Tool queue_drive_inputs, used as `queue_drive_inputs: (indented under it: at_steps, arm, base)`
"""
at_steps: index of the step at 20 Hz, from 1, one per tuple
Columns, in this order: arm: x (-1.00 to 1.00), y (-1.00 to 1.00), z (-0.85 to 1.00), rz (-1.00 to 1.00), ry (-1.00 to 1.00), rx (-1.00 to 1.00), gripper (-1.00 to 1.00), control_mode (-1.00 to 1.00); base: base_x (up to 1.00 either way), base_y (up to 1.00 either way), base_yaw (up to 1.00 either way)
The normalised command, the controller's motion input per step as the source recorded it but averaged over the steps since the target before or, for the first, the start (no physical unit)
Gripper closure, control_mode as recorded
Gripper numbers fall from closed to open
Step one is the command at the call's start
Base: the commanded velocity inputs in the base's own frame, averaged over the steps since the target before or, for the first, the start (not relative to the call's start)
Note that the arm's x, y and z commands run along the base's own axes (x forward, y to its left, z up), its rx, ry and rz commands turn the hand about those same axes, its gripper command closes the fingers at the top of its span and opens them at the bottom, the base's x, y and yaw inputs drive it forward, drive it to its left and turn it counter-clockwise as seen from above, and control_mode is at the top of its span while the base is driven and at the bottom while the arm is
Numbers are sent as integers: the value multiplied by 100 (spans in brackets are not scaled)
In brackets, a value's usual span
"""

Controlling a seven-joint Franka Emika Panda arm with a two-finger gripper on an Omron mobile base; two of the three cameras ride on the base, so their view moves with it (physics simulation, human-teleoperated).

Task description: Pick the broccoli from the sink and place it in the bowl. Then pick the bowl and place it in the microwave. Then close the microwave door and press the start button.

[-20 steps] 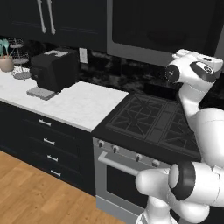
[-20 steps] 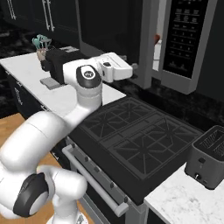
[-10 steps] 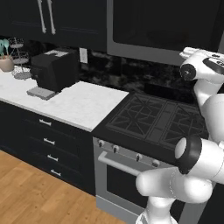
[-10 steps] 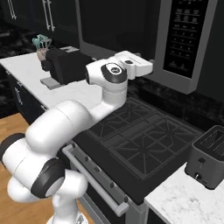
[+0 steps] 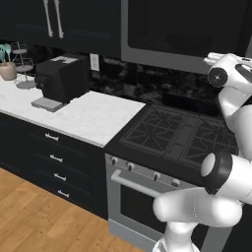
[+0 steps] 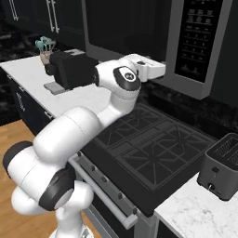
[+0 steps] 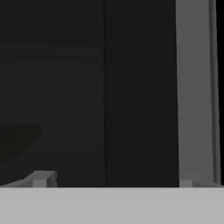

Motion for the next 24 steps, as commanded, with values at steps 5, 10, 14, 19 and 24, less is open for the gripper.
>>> queue_drive_inputs:
  at_steps: [5, 10, 14, 19, 24]
  arm:
    - [3, -25, -83, 0, 28, -3, -100, -100]
    - [-23, -1, -90, 0, 25, -6, -100, -100]
    - [-60, -1, -59, 0, 12, -1, -100, -100]
    - [-100, 0, 38, 0, -11, 6, -100, -100]
    - [-93, 0, 64, 0, -9, 13, -100, -100]
  base:
    - [0, 0, 0]
    - [0, 0, 0]
    - [0, 0, 0]
    - [0, 0, 0]
    - [0, 0, 0]
